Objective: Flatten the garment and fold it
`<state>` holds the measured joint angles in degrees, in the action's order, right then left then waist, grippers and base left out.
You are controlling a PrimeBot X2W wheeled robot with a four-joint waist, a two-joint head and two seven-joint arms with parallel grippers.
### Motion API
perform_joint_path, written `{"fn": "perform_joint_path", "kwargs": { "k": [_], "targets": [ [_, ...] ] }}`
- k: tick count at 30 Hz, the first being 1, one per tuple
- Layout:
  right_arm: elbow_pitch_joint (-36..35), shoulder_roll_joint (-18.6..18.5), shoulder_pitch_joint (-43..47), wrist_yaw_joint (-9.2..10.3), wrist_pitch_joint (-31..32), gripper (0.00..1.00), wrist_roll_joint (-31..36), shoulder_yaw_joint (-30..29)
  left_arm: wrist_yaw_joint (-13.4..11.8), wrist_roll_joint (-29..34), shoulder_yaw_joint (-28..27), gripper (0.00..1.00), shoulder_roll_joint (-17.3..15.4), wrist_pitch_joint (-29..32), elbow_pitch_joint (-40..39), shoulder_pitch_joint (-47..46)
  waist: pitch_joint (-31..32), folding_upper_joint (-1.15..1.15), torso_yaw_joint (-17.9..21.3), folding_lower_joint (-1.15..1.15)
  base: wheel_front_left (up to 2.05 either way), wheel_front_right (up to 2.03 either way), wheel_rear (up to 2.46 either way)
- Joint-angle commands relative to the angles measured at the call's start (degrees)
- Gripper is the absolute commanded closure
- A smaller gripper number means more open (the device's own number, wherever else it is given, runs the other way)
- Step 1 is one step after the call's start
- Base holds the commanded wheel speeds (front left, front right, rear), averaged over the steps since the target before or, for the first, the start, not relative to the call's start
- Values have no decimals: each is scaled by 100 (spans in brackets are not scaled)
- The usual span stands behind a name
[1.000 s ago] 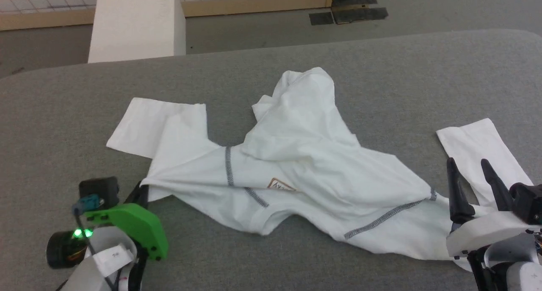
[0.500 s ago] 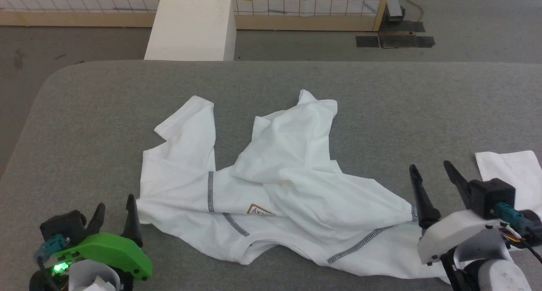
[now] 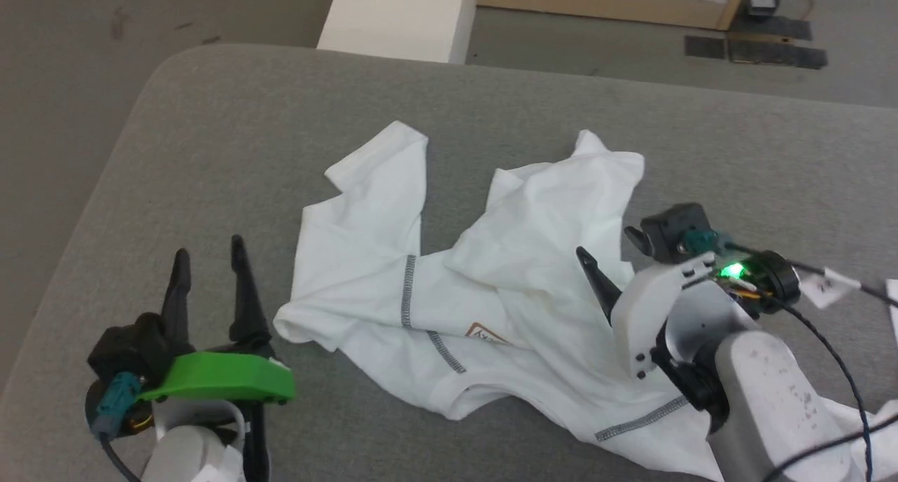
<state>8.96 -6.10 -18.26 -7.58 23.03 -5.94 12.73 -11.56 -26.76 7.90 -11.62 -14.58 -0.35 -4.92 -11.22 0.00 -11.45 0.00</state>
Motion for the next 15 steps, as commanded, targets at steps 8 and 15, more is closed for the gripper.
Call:
{"fn": "perform_joint_path", "kwargs": {
  "k": [8,15],
  "targets": [
    [773,170,-770,9,933,58,-158,-148,638,591,-312,0,655,-40,148,-108,-443,0,-541,0,0,0,0],
    [819,249,-1083,9,712,100,188,-740,901,784,-474,0,822,-41,374,-182,-477,0,-611,0,0,0,0]
  ]
}}
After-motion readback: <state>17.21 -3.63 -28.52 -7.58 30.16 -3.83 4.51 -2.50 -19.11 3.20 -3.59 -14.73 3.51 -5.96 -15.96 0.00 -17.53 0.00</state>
